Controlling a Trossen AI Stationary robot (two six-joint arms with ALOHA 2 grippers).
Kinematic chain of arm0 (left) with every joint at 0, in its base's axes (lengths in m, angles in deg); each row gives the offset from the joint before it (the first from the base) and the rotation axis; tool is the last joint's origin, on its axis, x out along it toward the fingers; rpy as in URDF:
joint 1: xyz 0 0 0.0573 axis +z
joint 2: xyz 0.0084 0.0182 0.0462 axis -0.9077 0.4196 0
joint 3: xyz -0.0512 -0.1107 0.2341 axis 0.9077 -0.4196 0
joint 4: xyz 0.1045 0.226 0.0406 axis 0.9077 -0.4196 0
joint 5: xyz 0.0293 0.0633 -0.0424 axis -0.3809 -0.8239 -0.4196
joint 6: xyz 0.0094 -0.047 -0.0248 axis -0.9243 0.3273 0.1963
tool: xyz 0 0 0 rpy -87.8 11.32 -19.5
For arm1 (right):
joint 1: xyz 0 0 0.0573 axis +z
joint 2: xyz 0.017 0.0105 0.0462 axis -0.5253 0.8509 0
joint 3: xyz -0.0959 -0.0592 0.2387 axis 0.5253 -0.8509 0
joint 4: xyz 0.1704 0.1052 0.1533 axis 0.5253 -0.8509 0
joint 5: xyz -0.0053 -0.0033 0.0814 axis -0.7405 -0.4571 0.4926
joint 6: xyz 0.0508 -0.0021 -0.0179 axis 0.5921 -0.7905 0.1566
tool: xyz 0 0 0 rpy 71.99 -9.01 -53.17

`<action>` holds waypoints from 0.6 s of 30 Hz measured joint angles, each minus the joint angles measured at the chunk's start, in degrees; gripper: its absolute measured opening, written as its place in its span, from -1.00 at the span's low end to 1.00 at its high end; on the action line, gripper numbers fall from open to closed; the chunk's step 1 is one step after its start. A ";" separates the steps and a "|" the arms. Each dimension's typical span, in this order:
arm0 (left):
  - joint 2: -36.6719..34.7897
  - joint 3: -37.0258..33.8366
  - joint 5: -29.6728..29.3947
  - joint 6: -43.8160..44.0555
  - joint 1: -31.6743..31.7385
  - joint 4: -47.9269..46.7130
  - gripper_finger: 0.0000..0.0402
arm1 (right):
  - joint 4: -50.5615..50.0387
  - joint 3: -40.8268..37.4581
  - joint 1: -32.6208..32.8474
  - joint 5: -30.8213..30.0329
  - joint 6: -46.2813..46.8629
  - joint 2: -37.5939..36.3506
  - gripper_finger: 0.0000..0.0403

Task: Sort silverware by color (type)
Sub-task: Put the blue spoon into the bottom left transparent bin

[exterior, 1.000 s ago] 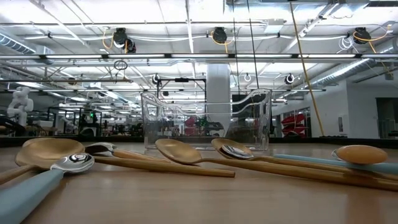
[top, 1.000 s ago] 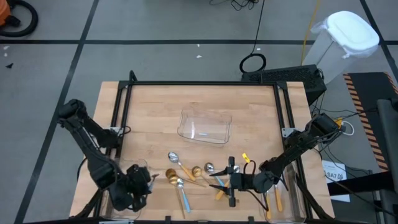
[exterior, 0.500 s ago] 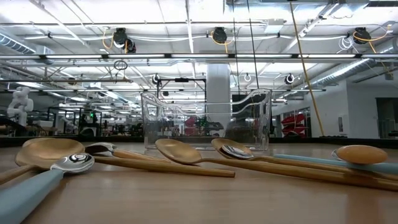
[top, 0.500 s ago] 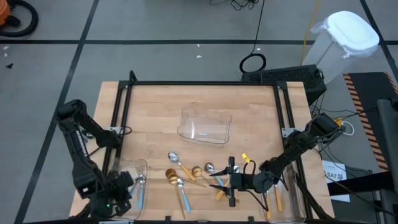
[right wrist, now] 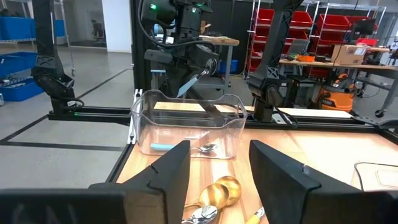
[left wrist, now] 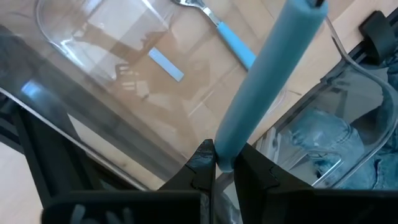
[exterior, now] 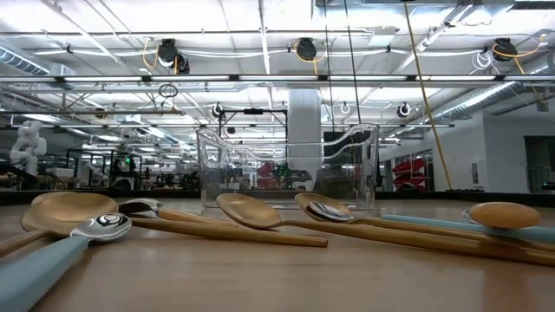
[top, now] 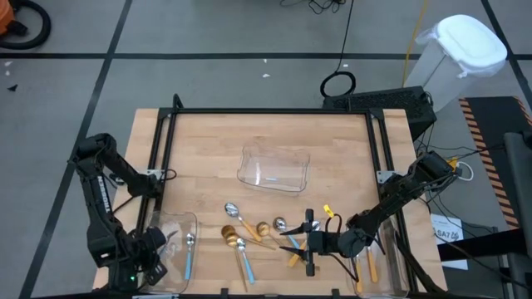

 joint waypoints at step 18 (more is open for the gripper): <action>2.10 0.00 -0.59 0.87 0.09 -0.28 -0.66 | -0.40 0.00 0.00 0.02 -0.04 0.00 -0.21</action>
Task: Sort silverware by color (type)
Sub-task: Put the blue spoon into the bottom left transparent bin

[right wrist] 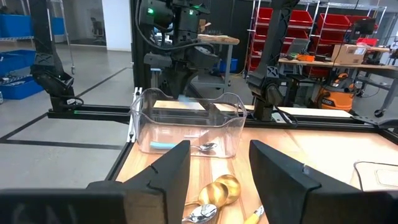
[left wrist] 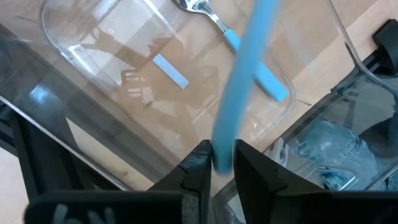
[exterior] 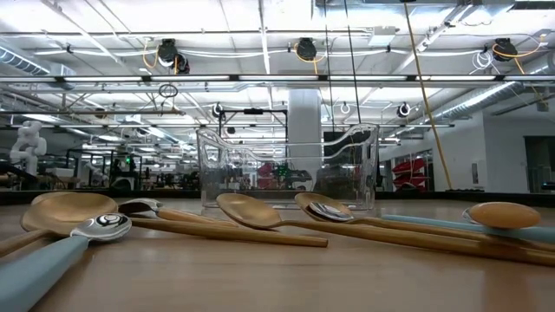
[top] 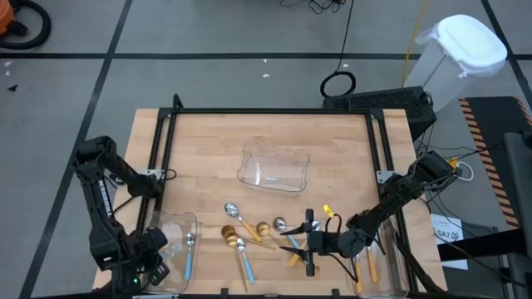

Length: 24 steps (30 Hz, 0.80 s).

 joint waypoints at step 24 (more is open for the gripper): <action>0.00 0.00 -6.36 -5.00 0.88 0.09 -0.63 | 0.00 0.00 -0.02 0.00 0.17 0.00 -0.21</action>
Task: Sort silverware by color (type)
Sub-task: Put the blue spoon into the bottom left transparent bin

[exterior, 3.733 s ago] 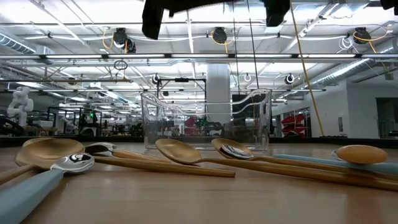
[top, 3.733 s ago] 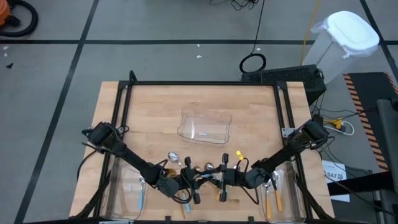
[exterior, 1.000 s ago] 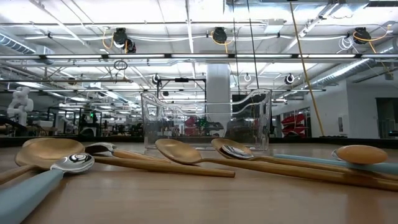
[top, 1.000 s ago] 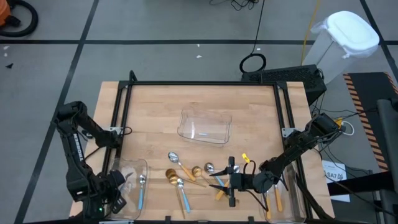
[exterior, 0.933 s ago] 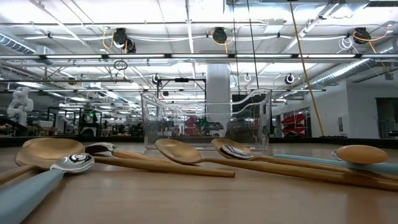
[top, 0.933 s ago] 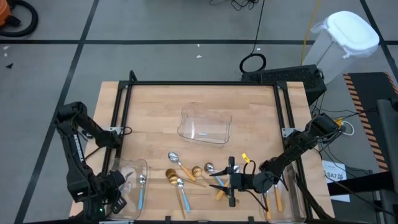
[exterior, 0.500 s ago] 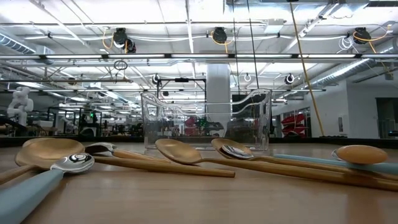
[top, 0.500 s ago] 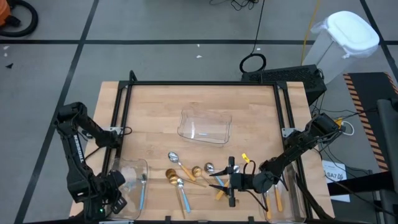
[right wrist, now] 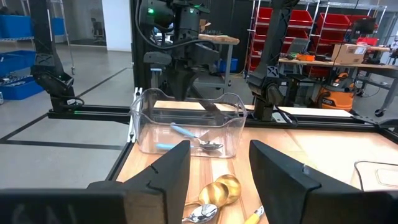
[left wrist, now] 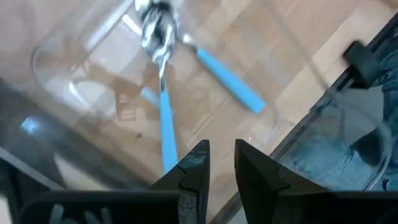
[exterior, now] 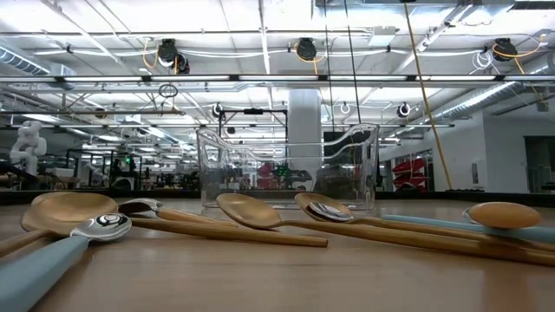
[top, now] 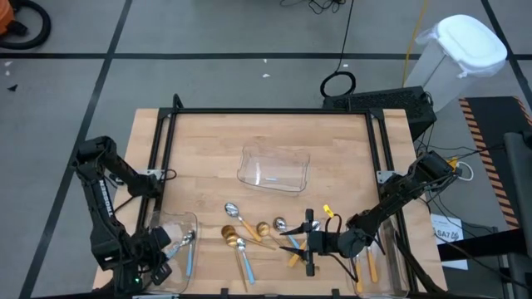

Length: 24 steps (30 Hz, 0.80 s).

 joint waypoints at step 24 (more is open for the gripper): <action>0.00 0.00 -33.98 -34.19 12.61 0.57 -0.63 | -13.89 0.04 -1.36 -3.05 18.39 0.01 -0.21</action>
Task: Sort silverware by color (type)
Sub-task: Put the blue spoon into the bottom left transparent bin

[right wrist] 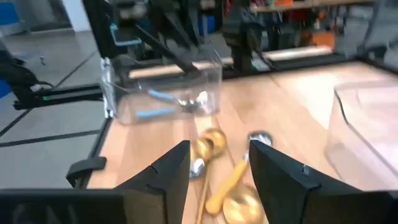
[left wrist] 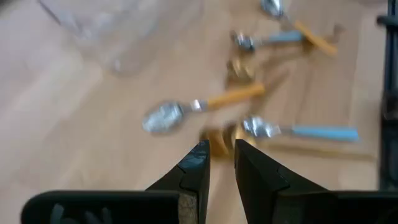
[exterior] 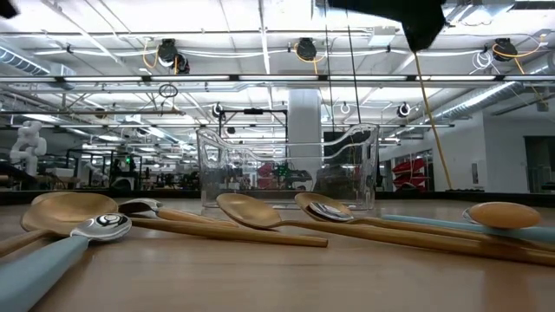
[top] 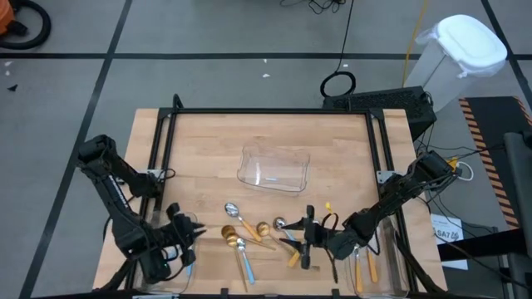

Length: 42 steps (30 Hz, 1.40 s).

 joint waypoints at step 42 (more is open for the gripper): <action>8.54 -0.04 -1.49 -38.34 13.31 29.54 -0.63 | -30.56 0.02 -5.31 22.98 29.10 6.85 -0.47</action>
